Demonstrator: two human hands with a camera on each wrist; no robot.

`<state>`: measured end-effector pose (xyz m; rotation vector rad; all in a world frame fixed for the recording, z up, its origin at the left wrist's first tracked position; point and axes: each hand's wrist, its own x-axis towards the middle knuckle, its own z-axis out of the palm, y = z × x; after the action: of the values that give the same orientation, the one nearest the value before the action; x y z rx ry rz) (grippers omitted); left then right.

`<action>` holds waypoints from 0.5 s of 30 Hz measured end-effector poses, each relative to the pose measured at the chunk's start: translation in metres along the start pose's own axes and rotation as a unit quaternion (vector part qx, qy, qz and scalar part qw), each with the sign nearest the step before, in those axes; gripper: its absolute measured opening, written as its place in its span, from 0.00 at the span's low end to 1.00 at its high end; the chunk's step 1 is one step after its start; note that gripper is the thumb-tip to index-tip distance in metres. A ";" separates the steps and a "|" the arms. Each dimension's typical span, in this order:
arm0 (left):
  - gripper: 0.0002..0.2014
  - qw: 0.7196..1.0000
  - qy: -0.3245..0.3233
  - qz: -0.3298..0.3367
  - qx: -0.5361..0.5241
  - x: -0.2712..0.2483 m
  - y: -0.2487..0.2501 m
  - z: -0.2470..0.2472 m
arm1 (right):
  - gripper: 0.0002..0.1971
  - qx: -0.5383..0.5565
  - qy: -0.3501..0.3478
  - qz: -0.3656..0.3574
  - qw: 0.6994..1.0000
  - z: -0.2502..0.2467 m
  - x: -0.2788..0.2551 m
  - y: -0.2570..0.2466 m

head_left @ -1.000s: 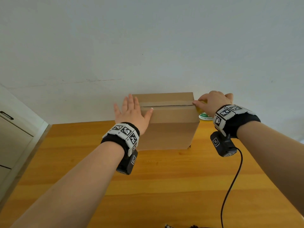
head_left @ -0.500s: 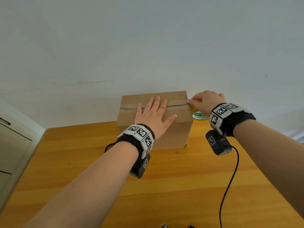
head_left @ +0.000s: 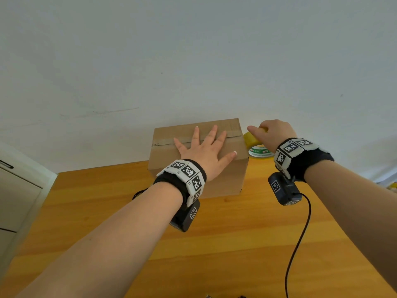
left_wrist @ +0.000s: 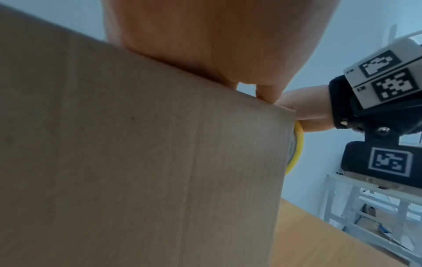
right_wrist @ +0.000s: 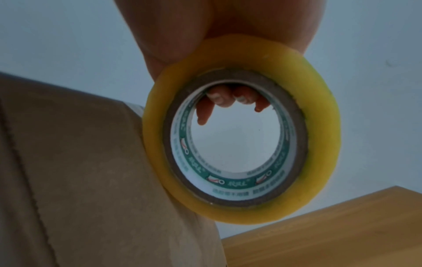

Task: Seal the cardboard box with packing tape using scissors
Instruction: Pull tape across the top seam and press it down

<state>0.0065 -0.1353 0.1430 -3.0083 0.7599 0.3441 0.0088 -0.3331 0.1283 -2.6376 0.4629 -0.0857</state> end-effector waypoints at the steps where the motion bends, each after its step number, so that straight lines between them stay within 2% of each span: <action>1: 0.34 1.000 0.007 0.000 0.003 0.001 0.002 0.000 | 0.25 0.000 0.000 -0.001 1.000 -0.001 0.000 0.002; 5: 0.32 0.999 0.024 0.017 0.020 0.005 0.010 0.000 | 0.24 0.002 -0.012 -0.011 1.000 -0.004 -0.002 0.004; 9: 0.34 0.999 0.011 0.031 0.017 0.011 0.027 0.001 | 0.24 -0.011 -0.031 -0.044 0.999 0.001 -0.002 0.000; 15: 0.36 0.999 0.005 0.031 0.025 0.015 0.028 0.005 | 0.25 -0.001 0.001 -0.060 0.998 0.012 -0.001 0.007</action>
<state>0.0049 -0.1661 0.1359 -2.9472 0.8511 0.3055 0.0071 -0.3341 0.1146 -2.6665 0.3050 -0.1265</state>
